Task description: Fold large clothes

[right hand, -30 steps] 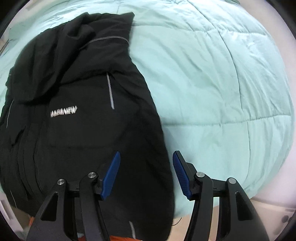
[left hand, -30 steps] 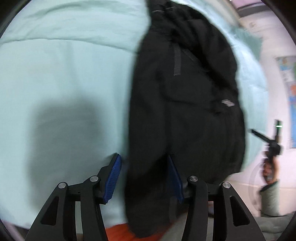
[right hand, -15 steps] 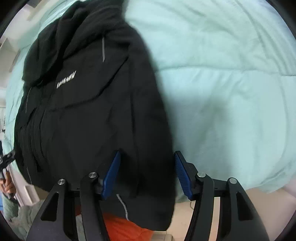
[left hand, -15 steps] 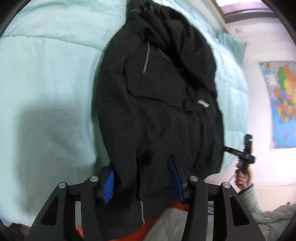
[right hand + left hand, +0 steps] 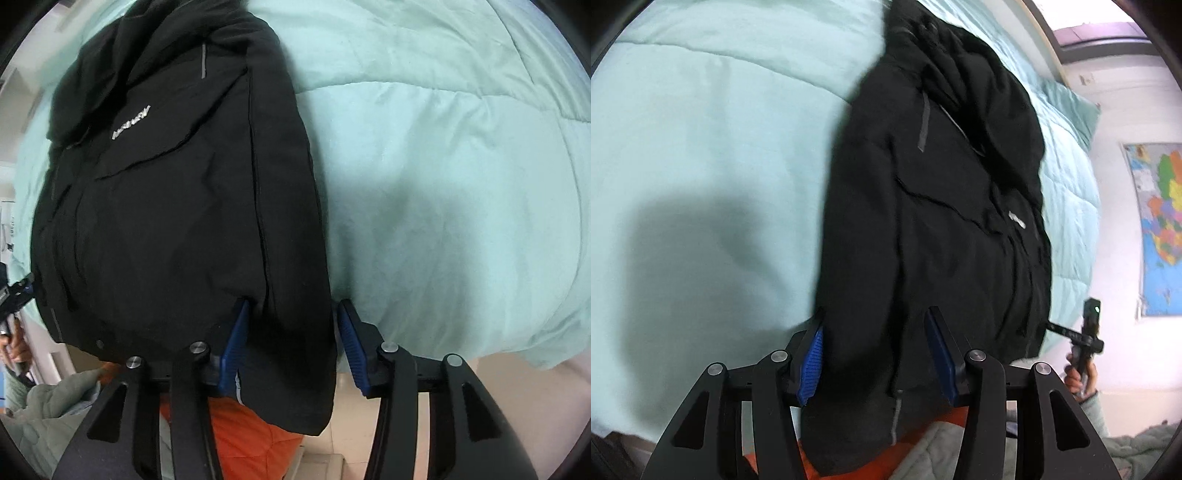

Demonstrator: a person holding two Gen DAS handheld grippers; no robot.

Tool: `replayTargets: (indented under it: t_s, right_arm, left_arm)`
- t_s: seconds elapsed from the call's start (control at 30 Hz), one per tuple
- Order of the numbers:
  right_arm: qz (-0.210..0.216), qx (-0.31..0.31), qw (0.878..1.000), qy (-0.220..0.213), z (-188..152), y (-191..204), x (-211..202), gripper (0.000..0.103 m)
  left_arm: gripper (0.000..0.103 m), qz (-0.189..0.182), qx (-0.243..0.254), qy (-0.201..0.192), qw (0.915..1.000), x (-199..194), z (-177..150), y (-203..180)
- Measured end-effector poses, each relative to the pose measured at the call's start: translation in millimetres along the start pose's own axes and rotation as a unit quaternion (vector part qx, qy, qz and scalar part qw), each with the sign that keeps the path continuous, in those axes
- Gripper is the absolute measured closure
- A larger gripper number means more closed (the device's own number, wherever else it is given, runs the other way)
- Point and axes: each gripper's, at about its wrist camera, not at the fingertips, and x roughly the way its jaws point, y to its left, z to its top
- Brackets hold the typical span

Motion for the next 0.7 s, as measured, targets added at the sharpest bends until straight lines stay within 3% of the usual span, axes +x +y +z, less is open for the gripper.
replayTargets:
  t_s: [0.03,0.1,0.23,0.37,0.47,0.57,0.6,0.63,0.7]
  right_arm:
    - [0.001,-0.005,1.0,-0.001,-1.4,0.5,-0.7,0.052]
    - [0.029,-0.012,1.0,0.0,-5.3,2.1,-7.7,0.063]
    - [0.063,-0.042,0.997,-0.017,-3.6,14.9,-28.1,0.063]
    - [0.046,-0.028,0.998,0.018,5.1,8.0,-5.2,0.061]
    - [0.054,-0.007,0.998,0.036,-5.0,-1.3,11.3,0.061]
    - [0.077,0.002,0.996,0.032,-8.6,-0.6,12.8,0.061]
    - [0.082,0.001,0.996,0.023,-10.0,0.7,12.3,0.064]
    - [0.087,-0.008,0.996,0.012,-10.2,5.9,6.3,0.077]
    - [0.097,-0.03,0.995,-0.009,-10.5,11.9,-10.3,0.084]
  left_arm:
    - [0.053,-0.012,0.006,0.004,0.9999,2.8,-1.2,-4.4]
    - [0.054,-0.048,0.031,0.001,0.9984,-3.8,-3.3,-20.7]
    - [0.053,-0.118,0.046,0.005,0.992,-10.9,0.8,-43.3]
    - [0.053,-0.041,0.067,0.066,0.9948,25.9,-5.5,-46.8]
    - [0.053,-0.012,0.062,0.088,0.9942,37.5,-14.6,-41.4]
    - [0.054,-0.03,0.051,0.082,0.9948,33.3,-14.9,-43.2]
    - [0.066,-0.039,0.058,0.073,0.9949,28.3,-12.8,-51.2]
    - [0.08,-0.05,0.064,0.063,0.9947,24.8,-10.8,-58.6]
    - [0.082,-0.084,0.076,0.034,0.993,10.7,-3.7,-77.7]
